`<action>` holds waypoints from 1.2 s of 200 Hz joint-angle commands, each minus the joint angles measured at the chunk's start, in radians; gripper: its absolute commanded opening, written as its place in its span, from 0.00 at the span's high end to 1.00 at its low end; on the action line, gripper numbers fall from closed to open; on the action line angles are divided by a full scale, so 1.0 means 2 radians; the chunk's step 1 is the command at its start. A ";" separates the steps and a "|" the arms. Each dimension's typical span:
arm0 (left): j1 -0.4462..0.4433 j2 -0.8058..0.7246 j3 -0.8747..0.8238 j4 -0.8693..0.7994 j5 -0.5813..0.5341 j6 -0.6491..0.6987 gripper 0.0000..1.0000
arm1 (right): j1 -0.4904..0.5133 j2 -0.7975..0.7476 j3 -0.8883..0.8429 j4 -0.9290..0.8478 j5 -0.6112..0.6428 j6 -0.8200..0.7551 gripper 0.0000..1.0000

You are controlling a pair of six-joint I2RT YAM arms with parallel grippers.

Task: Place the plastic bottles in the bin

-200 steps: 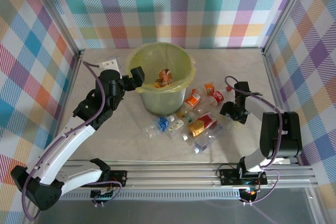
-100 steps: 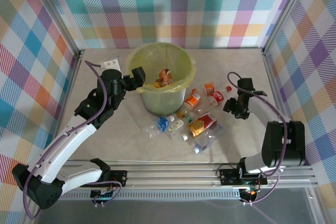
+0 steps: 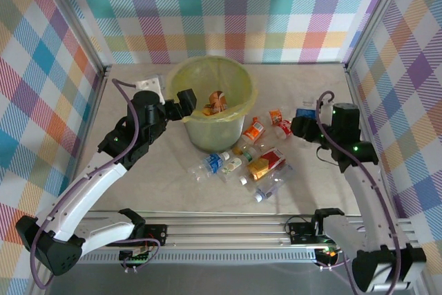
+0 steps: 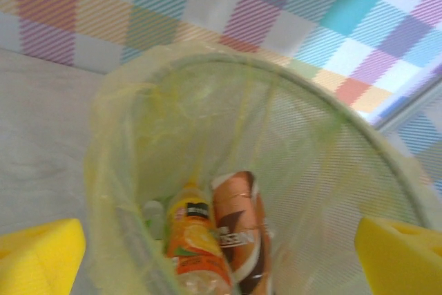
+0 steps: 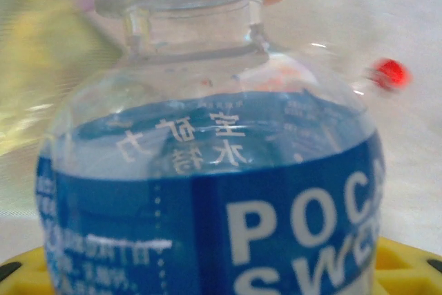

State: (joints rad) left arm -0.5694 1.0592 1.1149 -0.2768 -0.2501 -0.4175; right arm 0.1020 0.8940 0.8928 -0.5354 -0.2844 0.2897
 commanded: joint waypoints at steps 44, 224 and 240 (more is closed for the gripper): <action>-0.005 0.023 0.024 0.105 0.229 -0.038 0.00 | 0.161 0.000 0.051 0.080 -0.058 -0.076 0.54; -0.059 0.171 0.167 0.087 0.376 0.040 0.39 | 0.271 0.119 0.149 0.099 -0.038 -0.093 0.53; -0.061 0.174 0.167 0.084 0.377 0.039 0.52 | 0.272 0.122 0.151 0.100 -0.033 -0.092 0.53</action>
State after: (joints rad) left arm -0.6720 1.3930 1.4223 -0.1024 0.4740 -0.3523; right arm 0.6365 1.1278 1.1584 -0.3813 -0.3630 0.1215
